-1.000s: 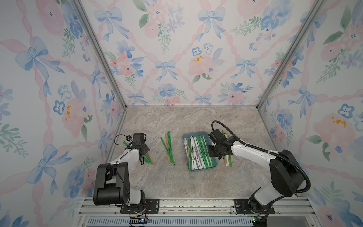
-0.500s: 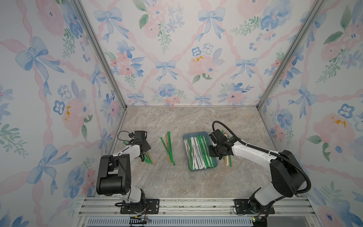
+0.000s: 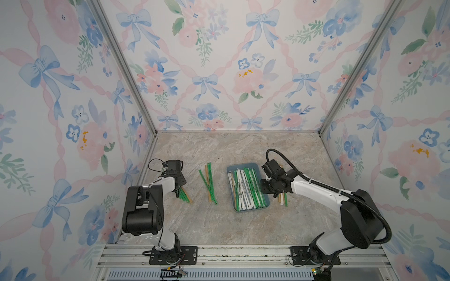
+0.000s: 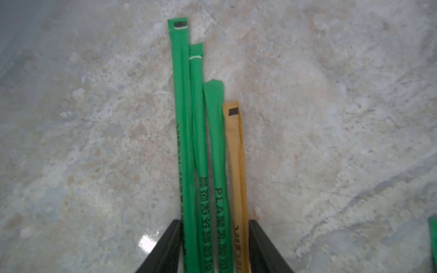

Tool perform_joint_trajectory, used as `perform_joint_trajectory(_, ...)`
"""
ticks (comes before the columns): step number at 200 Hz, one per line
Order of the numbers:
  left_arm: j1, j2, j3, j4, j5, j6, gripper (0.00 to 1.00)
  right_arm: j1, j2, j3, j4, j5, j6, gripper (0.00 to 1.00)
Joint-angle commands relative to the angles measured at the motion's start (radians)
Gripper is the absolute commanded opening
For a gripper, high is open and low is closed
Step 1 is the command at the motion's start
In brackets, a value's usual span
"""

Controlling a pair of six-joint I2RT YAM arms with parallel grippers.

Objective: Put the straws into the storage box
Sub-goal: Adjust the straw at the center of the board.

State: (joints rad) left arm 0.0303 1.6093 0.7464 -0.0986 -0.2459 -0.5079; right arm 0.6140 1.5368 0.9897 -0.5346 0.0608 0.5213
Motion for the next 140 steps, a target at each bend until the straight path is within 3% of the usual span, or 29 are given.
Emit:
perform_joint_trajectory(1,-0.063,0.025,-0.022,-0.019,0.078,0.024,0.44,-0.007,-0.008,-0.007,-0.009,0.007,0.010,0.32)
perform_joint_trajectory(69,-0.332,-0.017,-0.056,0.031,0.084,0.017,0.42,-0.007,-0.015,-0.009,-0.014,0.010,0.009,0.32)
perform_joint_trajectory(140,-0.338,-0.230,-0.151,0.026,0.018,-0.040,0.58,-0.005,-0.014,-0.013,-0.004,0.004,0.011,0.32)
